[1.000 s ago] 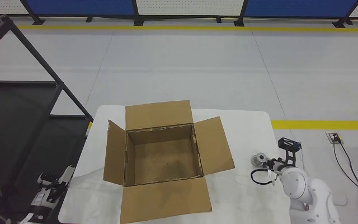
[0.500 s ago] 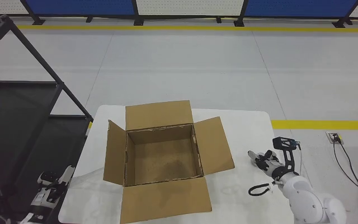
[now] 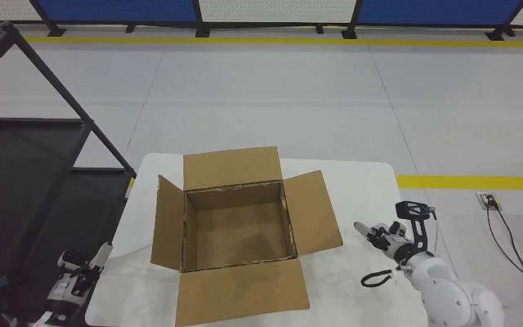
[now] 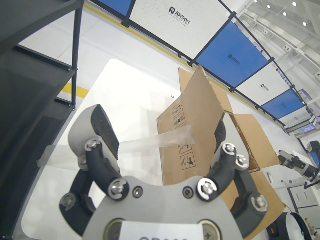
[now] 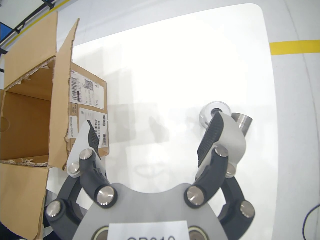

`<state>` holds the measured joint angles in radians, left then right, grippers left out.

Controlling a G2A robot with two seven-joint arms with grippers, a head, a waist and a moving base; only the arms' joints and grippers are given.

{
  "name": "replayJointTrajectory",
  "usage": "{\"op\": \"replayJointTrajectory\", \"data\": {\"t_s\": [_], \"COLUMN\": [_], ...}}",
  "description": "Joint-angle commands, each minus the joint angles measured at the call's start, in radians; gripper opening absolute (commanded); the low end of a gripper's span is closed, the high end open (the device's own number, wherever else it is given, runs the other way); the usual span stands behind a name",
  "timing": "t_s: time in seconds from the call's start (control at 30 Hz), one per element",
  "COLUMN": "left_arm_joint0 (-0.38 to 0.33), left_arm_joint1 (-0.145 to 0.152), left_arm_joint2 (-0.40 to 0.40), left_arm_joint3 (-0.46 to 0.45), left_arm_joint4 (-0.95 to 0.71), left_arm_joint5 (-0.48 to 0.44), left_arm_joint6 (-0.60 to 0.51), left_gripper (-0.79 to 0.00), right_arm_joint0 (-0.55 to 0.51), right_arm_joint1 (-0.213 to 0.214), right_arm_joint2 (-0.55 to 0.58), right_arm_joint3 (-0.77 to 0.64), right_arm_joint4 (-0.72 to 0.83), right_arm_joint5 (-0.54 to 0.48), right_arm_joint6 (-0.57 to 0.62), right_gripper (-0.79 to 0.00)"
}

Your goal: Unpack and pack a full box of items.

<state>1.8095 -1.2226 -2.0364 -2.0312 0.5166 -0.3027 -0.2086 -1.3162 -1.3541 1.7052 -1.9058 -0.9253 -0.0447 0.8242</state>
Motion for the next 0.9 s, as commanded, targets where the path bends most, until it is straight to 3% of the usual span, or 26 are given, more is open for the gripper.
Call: {"op": "replayJointTrajectory", "data": {"t_s": [0.0, 0.17, 0.33, 0.7, 0.87], "left_arm_joint0": [0.012, 0.046, 0.06, -0.028, -0.052], "left_arm_joint1": [0.002, 0.009, 0.011, 0.006, 0.006], "left_arm_joint2": [0.002, 0.008, 0.04, 0.166, 0.197], "left_arm_joint3": [-0.001, -0.005, 0.003, 0.043, 0.066], "left_arm_joint4": [0.031, 0.167, 0.306, 0.688, 0.749], "left_arm_joint5": [-0.077, -0.278, -0.375, -0.19, -0.153], "left_arm_joint6": [0.004, 0.018, 0.06, 0.207, 0.244], "left_gripper": [0.0, 0.0, 0.0, 0.0, 0.0], "right_arm_joint0": [0.0, -0.01, -0.014, -0.002, 0.002], "right_arm_joint1": [0.003, 0.012, 0.023, 0.051, 0.062], "right_arm_joint2": [0.006, 0.031, 0.058, 0.068, 0.059], "right_arm_joint3": [-0.003, -0.014, -0.006, 0.031, 0.042], "right_arm_joint4": [0.048, 0.173, 0.34, 0.42, 0.428], "right_arm_joint5": [-0.034, -0.125, -0.209, -0.281, -0.289], "right_arm_joint6": [0.007, 0.028, 0.072, 0.137, 0.15], "right_gripper": [0.0, 0.0, 0.0, 0.0, 0.0]}}
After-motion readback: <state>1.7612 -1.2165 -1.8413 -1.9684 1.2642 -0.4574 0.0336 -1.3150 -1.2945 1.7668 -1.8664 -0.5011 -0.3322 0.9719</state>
